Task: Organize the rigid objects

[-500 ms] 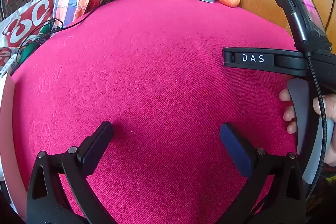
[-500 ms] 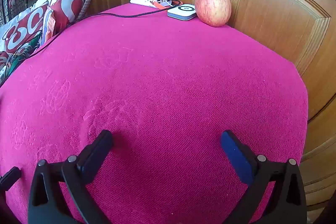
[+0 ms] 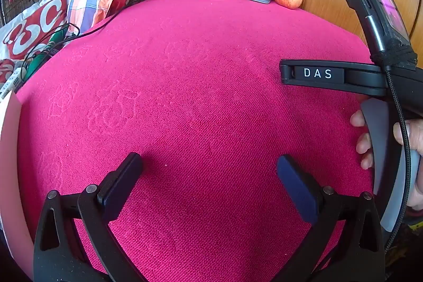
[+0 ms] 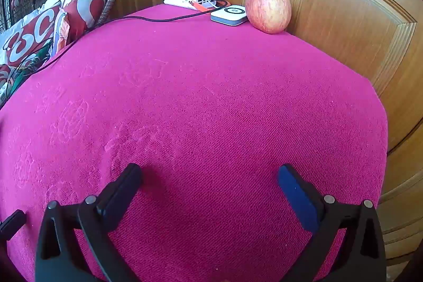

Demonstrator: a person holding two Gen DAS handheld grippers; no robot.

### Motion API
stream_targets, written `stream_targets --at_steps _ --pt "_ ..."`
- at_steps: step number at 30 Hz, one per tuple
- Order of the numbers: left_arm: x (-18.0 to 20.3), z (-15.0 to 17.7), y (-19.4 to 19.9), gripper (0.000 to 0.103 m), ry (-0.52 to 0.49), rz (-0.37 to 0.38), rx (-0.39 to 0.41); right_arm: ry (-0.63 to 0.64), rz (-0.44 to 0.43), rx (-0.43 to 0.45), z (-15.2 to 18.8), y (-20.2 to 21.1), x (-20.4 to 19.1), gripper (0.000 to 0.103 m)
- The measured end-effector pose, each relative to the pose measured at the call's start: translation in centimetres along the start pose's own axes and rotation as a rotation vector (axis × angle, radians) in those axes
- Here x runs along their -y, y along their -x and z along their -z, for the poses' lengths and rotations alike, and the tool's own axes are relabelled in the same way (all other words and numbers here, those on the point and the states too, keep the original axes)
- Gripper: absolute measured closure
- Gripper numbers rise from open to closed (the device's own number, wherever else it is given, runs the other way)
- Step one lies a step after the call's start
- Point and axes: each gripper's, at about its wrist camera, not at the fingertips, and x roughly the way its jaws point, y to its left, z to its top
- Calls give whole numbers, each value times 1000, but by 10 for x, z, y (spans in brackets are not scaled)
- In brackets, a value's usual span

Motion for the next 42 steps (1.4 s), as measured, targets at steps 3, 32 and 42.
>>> stream_targets --at_steps 3,32,42 --pt "0 0 -1 0 0 -1 1 -1 0 0 1 2 0 0" --pt "0 0 0 0 0 0 0 0 2 -2 1 2 -1 0" --pt "-2 1 -1 0 2 0 -3 0 3 -2 1 -1 -1 0"
